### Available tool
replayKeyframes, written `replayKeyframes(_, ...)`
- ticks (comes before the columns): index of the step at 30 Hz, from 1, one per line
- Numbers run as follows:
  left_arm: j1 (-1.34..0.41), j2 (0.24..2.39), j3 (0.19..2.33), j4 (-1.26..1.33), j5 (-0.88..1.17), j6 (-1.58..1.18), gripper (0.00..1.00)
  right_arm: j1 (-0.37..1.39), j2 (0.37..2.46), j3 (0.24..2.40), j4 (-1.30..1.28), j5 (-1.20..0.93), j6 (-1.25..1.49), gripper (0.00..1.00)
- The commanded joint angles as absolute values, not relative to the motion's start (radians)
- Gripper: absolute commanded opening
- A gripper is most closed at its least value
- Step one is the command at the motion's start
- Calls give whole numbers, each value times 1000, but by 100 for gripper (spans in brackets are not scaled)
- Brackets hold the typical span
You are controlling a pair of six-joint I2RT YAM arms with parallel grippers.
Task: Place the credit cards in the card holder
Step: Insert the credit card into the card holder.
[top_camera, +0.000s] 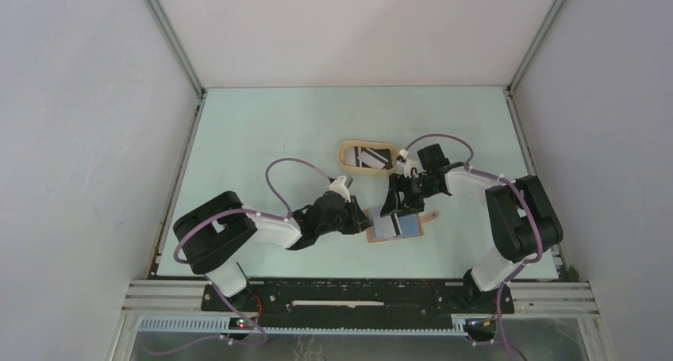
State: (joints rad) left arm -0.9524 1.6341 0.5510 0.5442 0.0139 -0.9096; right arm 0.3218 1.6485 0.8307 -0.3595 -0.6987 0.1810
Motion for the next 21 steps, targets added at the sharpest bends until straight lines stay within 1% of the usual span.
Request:
replayKeyframes(1,-945,1635,546,591,29,-914,19,292,1593,824,-399,-670,151,75)
replayKeyframes(8,-945,1640,549,591,35,-914,19,303,1652,818,-403,-694,150,75)
replayKeyframes(14,-946,1659,560,591,54,-914,19,318,1651,819,-397,-739,159,74)
replayKeyframes(21,-945,1675,570,588,68,-919,16,365,1649,824,-377,-793,190,67)
